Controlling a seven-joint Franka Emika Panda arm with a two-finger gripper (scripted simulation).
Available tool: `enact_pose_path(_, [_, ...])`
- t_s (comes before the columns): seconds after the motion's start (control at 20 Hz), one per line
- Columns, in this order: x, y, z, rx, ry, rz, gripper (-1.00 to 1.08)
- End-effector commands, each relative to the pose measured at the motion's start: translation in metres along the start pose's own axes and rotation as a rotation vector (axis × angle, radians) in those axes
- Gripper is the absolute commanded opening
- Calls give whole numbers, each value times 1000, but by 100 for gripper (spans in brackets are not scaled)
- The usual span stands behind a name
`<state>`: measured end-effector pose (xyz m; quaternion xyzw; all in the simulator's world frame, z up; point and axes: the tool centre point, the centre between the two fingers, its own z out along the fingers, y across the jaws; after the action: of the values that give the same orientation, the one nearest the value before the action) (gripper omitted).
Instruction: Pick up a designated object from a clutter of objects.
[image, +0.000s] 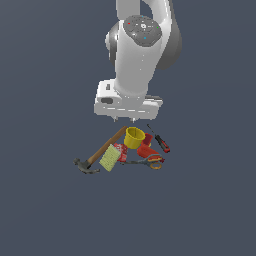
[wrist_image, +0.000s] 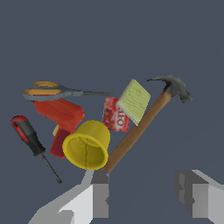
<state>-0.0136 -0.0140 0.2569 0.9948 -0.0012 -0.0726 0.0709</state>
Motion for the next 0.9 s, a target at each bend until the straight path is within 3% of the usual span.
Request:
enact_pose_path(0.0, [-2, -15, 18, -51, -37, -18, 28])
enact_pose_path(0.45, [-20, -75, 93, -310, -149, -106, 28])
enact_pose_path(0.85, [-39, -114, 144, -517, -168, -185, 28])
